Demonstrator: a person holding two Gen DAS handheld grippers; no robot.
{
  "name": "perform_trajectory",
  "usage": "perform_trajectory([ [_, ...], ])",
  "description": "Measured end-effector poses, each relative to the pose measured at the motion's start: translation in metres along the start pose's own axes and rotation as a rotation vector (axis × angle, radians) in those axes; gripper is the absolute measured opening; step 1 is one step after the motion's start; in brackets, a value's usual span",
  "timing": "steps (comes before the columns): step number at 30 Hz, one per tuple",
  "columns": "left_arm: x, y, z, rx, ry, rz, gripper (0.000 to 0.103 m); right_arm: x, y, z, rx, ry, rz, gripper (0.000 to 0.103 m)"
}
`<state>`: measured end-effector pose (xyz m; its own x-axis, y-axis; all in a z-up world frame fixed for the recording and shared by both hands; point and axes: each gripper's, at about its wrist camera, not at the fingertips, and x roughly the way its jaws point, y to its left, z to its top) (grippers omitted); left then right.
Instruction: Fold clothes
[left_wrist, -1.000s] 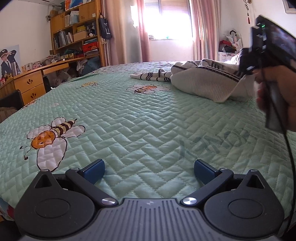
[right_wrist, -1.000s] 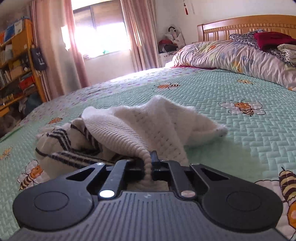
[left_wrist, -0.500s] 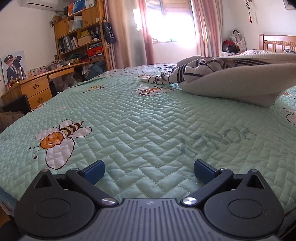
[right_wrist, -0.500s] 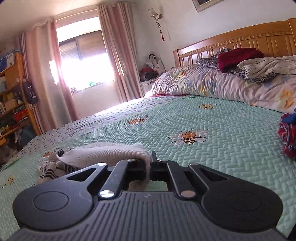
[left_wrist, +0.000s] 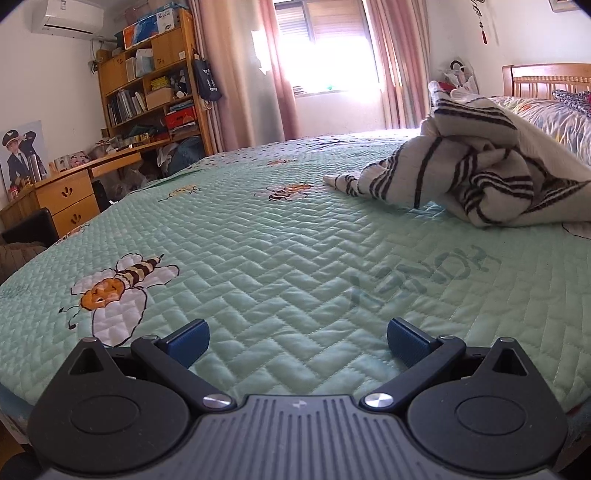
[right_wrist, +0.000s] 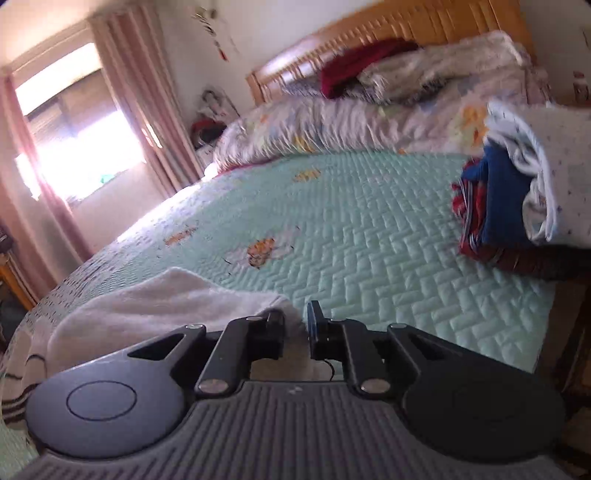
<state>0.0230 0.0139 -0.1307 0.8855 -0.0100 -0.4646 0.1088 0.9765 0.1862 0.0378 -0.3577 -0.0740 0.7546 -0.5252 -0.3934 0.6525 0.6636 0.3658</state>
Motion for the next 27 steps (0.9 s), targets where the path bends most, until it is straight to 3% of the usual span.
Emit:
perform_trajectory([
  [3, 0.000, -0.004, -0.001, 0.017, -0.007, 0.002, 0.102, -0.029, 0.027, -0.017, -0.150, -0.108, 0.112, 0.053],
  [4, 0.000, -0.004, -0.001, 0.018, -0.007, 0.001, 0.102, -0.036, 0.038, -0.024, -0.200, -0.129, 0.158, 0.058],
  [7, 0.001, -0.003, -0.001, 0.010, -0.002, -0.003, 0.102, -0.042, 0.073, -0.042, -0.353, -0.093, 0.325, 0.058],
  [12, -0.002, -0.009, -0.004, -0.001, -0.010, 0.000, 0.102, -0.043, 0.103, -0.072, -0.406, -0.048, 0.403, 0.058],
  [19, 0.004, -0.017, -0.010, -0.075, -0.008, 0.025, 0.103, -0.044, 0.078, -0.091, -0.330, 0.038, 0.440, 0.059],
  [23, -0.005, -0.029, -0.003, -0.006, -0.007, 0.075, 0.102, -0.040, 0.064, -0.086, -0.241, 0.076, 0.445, 0.059],
  [27, -0.026, -0.048, 0.025, 0.078, -0.068, 0.035, 0.101, -0.036, 0.049, -0.077, -0.183, 0.101, 0.473, 0.064],
])
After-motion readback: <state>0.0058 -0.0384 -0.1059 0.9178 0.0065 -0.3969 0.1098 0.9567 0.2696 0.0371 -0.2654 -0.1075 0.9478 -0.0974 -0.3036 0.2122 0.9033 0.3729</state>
